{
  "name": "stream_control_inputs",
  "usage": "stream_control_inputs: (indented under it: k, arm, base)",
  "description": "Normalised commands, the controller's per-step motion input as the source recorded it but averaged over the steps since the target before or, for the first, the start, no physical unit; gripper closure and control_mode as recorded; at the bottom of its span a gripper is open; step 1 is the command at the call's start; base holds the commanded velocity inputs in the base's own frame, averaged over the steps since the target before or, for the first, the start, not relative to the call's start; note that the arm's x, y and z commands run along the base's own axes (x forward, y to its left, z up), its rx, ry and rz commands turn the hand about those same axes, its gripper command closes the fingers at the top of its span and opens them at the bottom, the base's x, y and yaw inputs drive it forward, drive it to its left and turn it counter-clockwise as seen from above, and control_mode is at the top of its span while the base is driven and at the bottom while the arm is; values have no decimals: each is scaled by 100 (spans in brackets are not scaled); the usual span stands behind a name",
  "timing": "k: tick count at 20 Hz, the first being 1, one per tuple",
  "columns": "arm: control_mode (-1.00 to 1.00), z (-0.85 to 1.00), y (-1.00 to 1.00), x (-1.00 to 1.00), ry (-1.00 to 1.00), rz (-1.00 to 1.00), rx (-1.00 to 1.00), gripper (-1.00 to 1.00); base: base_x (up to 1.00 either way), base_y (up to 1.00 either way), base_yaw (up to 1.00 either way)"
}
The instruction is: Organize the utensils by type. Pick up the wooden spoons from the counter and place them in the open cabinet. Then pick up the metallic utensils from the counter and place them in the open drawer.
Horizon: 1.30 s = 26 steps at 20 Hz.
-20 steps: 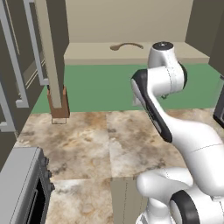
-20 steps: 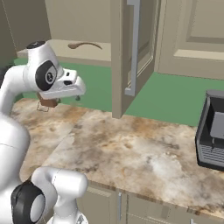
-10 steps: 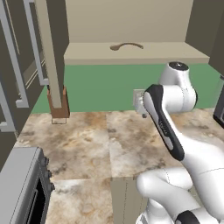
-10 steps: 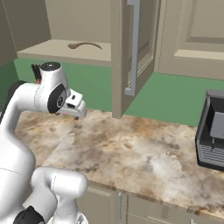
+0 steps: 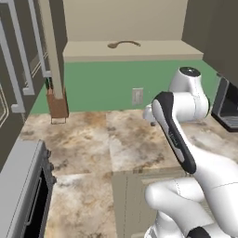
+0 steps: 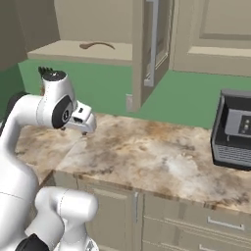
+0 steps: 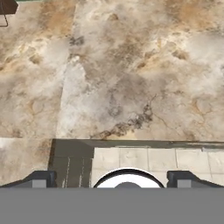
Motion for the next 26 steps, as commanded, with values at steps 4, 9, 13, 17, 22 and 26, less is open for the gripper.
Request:
stream_control_inputs:
  k: [4,9,13,17,22,26]
  arm:
    - [100,0,0,0,0,0,0,-100]
    - [100,0,0,0,0,0,0,-100]
    - [100,0,0,0,0,0,0,-100]
    - [100,0,0,0,0,0,0,-100]
    - [100,0,0,0,0,0,0,-100]
    - [100,0,0,0,0,0,0,-100]
  base:
    - [-66,-25,-32]
    - [-7,-17,-91]
    - [0,-7,-100]
    - [0,-14,-100]
    - [0,-23,-99]
    - [27,-30,-74]
